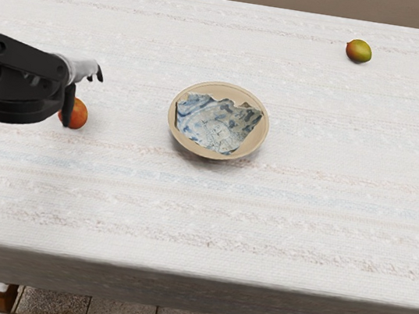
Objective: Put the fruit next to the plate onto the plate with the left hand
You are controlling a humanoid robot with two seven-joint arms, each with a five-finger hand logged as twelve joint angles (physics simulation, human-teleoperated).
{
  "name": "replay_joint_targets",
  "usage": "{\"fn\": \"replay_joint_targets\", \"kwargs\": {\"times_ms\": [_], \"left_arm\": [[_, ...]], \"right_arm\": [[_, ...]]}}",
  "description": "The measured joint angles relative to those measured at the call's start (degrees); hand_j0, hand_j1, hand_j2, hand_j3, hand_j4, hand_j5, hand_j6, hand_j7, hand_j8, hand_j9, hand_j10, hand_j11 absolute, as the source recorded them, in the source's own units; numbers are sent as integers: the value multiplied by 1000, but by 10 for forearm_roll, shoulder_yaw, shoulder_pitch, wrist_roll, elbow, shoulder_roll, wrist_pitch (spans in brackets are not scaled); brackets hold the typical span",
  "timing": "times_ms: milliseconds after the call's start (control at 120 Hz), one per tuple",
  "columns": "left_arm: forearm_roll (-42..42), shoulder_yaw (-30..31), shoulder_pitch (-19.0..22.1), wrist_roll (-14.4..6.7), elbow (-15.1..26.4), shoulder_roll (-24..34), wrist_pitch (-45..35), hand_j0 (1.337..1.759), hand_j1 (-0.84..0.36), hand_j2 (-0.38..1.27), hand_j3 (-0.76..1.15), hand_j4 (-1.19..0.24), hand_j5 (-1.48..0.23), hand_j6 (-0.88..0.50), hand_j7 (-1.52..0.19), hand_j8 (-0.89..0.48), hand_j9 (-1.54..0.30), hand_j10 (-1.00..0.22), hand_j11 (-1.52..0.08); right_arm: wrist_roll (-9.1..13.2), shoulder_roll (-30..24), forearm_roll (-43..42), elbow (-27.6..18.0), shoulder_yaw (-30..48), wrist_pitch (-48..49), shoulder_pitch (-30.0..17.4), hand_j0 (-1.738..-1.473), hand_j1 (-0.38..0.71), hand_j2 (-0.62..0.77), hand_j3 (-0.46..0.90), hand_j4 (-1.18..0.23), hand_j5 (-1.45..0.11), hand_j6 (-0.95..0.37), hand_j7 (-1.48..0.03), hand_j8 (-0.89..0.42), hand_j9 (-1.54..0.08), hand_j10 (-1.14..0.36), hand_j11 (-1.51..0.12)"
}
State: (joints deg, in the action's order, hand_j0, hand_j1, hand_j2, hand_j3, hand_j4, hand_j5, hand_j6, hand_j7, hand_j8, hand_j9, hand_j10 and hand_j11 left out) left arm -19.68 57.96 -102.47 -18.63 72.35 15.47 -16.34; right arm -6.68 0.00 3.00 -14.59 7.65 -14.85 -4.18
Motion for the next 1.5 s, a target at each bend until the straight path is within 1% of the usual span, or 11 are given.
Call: {"fn": "replay_joint_targets", "kwargs": {"times_ms": [58, 92, 117, 292, 708, 1175, 1342, 1500], "left_arm": [[0, -1, 1, 0, -4, -2, 0, 1658, 51, 50, 0, -249, -323, -249, -323, -249, -323, -249, -323], [-2, -9, 27, 0, -9, 0, 1, 1658, 51, 50, 0, -249, -323, -249, -323, -249, -323, -249, -323], [-3, -14, 33, 0, -16, -1, 2, 1658, 51, 50, 0, -249, -323, -250, -323, -249, -323, -249, -323], [-7, -23, 40, 0, -41, -1, 7, 1658, 51, 50, 0, -249, -323, -250, -323, -249, -323, -249, -323], [-8, -10, 66, 0, -76, -6, 31, 1658, 51, 51, 0, -249, -323, -250, -323, -250, -323, -249, -323], [-4, -11, 84, 1, -83, -23, 32, 1658, 47, 51, 0, -253, -328, -253, -328, -253, -328, -253, -328], [-2, -11, 93, 4, -89, -29, 32, 1658, 5, 58, 0, -288, -373, -288, -373, -288, -373, -288, -373], [-1, -12, 92, 6, -92, -29, 32, 1658, -52, 68, 0, -335, -435, -336, -435, -336, -435, -335, -435]], "right_arm": [[0, 0, 0, 0, 0, 0, 0, -1658, -308, -7, 0, -35, -45, -35, -45, -35, -45, -35, -45], [0, 0, 0, 0, 0, 0, 0, -1658, -308, -7, 0, -35, -45, -35, -45, -35, -45, -35, -45], [0, 0, 0, 0, 0, 0, 0, -1658, -308, -7, 0, -35, -45, -35, -45, -35, -45, -35, -45], [0, 0, 0, 0, 0, 0, 0, -1658, -308, -7, 0, -35, -45, -35, -45, -35, -45, -35, -45], [0, 0, 0, 0, 0, 0, 0, -1658, -308, -7, 0, -35, -45, -35, -45, -35, -45, -35, -45], [0, 0, 0, 0, 0, 0, 0, -1658, -308, -7, 0, -35, -45, -35, -45, -35, -45, -35, -45], [0, 0, 0, 0, 0, 0, 0, -1658, -307, -7, 0, -35, -45, -35, -45, -35, -45, -35, -45], [0, 0, 0, 0, 0, 0, 0, -1658, -307, -7, 0, -35, -45, -35, -45, -35, -45, -35, -45]]}}
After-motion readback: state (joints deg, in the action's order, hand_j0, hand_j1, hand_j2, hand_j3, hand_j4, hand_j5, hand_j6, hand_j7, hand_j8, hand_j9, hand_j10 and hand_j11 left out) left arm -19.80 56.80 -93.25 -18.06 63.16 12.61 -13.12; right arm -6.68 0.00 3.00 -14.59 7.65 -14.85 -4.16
